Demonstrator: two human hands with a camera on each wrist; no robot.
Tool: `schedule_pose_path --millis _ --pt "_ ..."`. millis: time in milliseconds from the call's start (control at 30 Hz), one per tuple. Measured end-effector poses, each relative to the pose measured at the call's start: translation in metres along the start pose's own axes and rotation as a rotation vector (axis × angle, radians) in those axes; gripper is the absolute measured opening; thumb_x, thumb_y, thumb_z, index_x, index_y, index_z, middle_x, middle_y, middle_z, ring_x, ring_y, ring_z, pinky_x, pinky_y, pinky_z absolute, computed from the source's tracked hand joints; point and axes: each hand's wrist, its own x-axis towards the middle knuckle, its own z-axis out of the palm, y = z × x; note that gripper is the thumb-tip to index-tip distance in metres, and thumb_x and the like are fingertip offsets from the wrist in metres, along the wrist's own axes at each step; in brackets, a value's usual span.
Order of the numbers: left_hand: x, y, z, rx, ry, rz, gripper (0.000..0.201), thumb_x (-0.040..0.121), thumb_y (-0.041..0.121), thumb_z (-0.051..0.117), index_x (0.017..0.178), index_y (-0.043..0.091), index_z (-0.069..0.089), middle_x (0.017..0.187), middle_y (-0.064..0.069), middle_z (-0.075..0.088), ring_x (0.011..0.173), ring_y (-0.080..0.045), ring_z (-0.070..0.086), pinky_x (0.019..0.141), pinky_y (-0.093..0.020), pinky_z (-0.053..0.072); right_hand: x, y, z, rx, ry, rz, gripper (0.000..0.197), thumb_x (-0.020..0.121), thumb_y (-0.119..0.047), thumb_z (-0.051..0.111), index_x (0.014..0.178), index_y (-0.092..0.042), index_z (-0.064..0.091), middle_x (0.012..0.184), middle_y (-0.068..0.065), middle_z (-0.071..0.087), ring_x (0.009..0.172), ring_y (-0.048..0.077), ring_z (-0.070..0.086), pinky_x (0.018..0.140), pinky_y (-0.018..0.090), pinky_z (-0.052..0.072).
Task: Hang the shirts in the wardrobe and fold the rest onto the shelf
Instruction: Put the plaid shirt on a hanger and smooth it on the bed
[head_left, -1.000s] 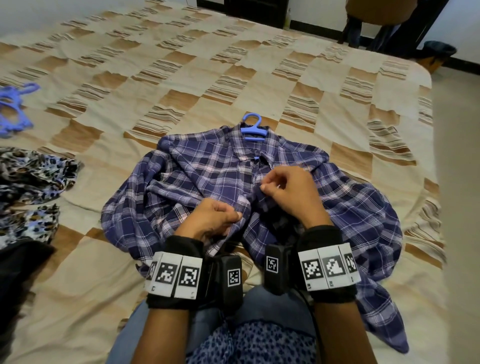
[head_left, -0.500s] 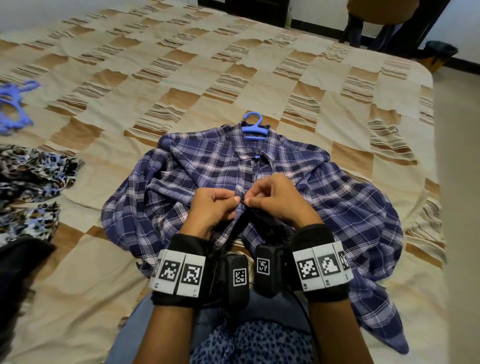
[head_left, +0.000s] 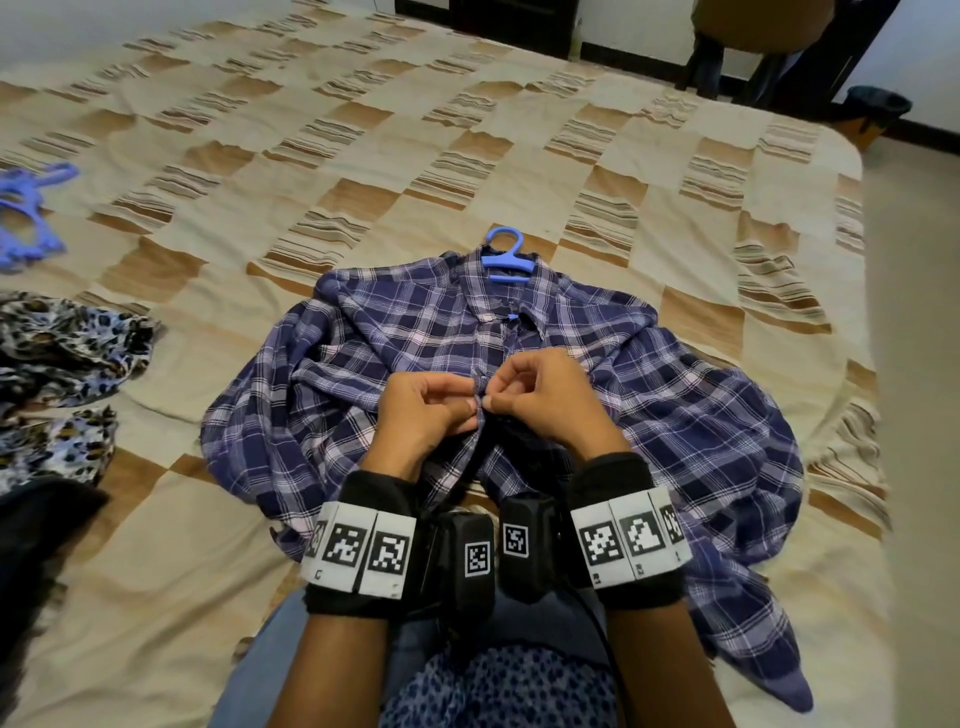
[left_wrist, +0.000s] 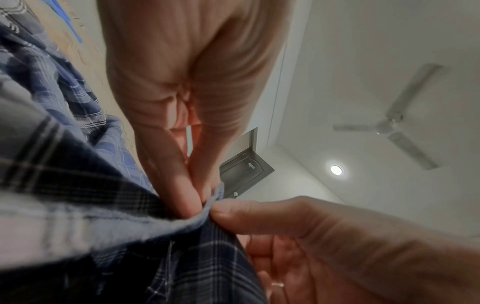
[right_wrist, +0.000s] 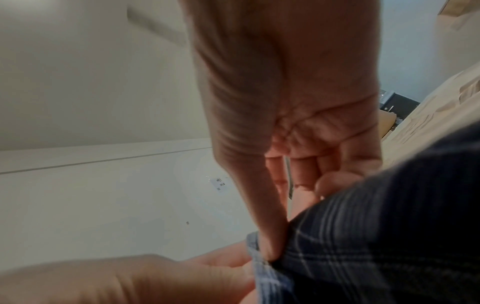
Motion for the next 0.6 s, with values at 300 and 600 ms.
schedule_pose_path --millis 300,600 --pt "-0.0015 -0.0005 0.0002 0.079 0.013 0.051 0.014 0.074 -0.006 0.072 0.077 0.007 0.068 0.077 -0.020 0.068 0.062 -0.016 0.066 0.064 -0.024 0.057 -0.0001 0.0010 -0.0014 -0.090 0.040 -0.043 0.025 0.075 -0.009 0.074 0.061 -0.026 0.063 0.066 -0.004 0.063 0.070 0.015 0.061 0.079 0.041 0.054" --pt "-0.0008 0.0008 0.0046 0.270 0.123 0.173 0.021 0.068 -0.002 0.074 0.067 0.018 0.068 0.065 -0.008 0.068 0.058 -0.012 0.060 0.062 -0.023 0.052 -0.0017 -0.0054 -0.0008 -0.081 0.141 -0.082 0.010 0.078 -0.029 0.072 0.070 -0.023 0.068 0.061 -0.010 0.058 0.069 0.013 0.058 0.073 0.037 0.053"
